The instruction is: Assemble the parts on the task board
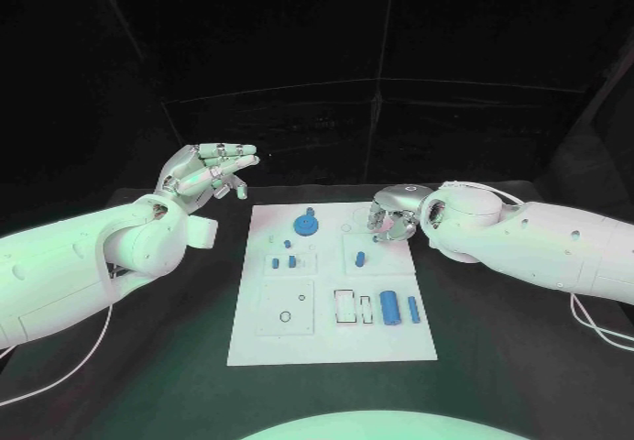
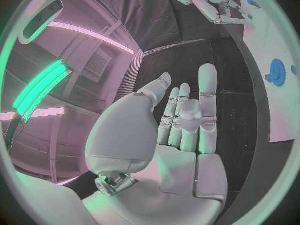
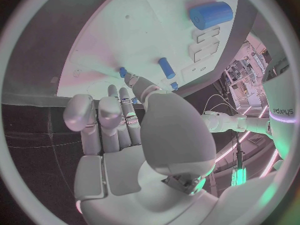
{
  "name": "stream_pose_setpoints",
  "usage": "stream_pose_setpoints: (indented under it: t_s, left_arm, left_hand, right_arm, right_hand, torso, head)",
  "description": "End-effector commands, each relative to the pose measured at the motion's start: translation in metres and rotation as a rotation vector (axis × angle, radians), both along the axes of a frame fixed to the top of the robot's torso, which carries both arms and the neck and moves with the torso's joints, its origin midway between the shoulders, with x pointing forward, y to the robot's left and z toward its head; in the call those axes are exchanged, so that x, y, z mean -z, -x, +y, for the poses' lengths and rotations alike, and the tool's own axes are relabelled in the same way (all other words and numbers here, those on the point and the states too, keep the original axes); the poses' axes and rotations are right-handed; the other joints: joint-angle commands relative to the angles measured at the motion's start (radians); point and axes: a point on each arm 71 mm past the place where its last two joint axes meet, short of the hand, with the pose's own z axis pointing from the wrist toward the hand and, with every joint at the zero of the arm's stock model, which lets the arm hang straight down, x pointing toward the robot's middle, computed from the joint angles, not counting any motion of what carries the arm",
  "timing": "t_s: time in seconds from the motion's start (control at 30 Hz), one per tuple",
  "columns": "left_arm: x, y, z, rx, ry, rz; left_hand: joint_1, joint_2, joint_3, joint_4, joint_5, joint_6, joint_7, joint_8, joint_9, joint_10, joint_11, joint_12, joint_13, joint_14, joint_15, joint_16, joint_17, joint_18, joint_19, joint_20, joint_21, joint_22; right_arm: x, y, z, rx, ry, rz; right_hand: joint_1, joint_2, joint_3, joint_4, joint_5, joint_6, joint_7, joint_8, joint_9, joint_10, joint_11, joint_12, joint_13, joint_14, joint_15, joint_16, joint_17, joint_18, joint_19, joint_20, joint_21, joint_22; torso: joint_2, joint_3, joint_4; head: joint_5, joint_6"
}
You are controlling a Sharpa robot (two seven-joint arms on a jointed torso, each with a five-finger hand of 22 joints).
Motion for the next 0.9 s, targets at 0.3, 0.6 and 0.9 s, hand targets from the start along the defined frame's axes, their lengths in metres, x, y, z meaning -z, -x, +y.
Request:
stream_pose_setpoints:
  t_s: [0.3,0.6,0.9]
  left_arm:
    - [-0.003,0.001,-0.002,0.006,0.030,-0.017]
    - [-0.003,0.001,-0.001,0.005,0.029,-0.015]
    - [-0.002,0.000,0.000,0.000,0.026,-0.015]
  left_hand:
    - [0.001,0.008,-0.002,0.001,0.001,0.009,-0.001,0.005,-0.001,0.008,0.001,0.005,0.000,-0.006,0.002,-0.004,-0.001,0.013,-0.006,0.000,-0.006,-0.001]
    - [0.002,0.008,-0.001,0.000,0.001,0.010,-0.001,0.006,-0.001,0.009,0.001,0.006,0.000,-0.007,0.001,-0.005,-0.002,0.014,-0.006,-0.001,-0.007,-0.002]
    - [0.003,0.008,-0.001,-0.001,0.001,0.010,-0.001,0.006,-0.001,0.010,0.001,0.006,0.000,-0.007,0.001,-0.005,-0.003,0.014,-0.006,-0.001,-0.008,-0.003]
  right_arm:
    - [0.007,0.001,0.002,-0.009,0.035,0.026]
    - [0.015,0.003,0.002,-0.008,0.059,0.050]
    - [0.018,0.004,0.004,-0.005,0.057,0.044]
  right_hand:
    - [0.009,0.016,0.023,-0.004,-0.009,0.020,-0.004,0.005,0.002,0.023,-0.007,0.012,0.002,0.039,0.003,0.039,0.028,-0.015,0.020,-0.001,0.036,0.041]
    - [0.011,0.022,0.040,-0.008,-0.014,0.038,-0.010,0.008,0.004,0.044,-0.013,0.020,0.002,0.038,-0.001,0.064,0.043,-0.023,0.038,-0.005,0.069,0.080]
    - [0.013,0.031,0.055,-0.010,-0.023,0.049,-0.012,0.008,0.004,0.057,-0.016,0.023,0.003,0.035,-0.004,0.078,0.049,-0.027,0.045,-0.007,0.086,0.099]
  torso:
    - [0.000,0.0005,0.0007]
    - [0.000,0.0003,-0.0003]
    - [0.000,0.0007,0.0000]
  head:
    - [-0.002,-0.005]
    - [0.001,-0.010]
    - [-0.001,-0.011]
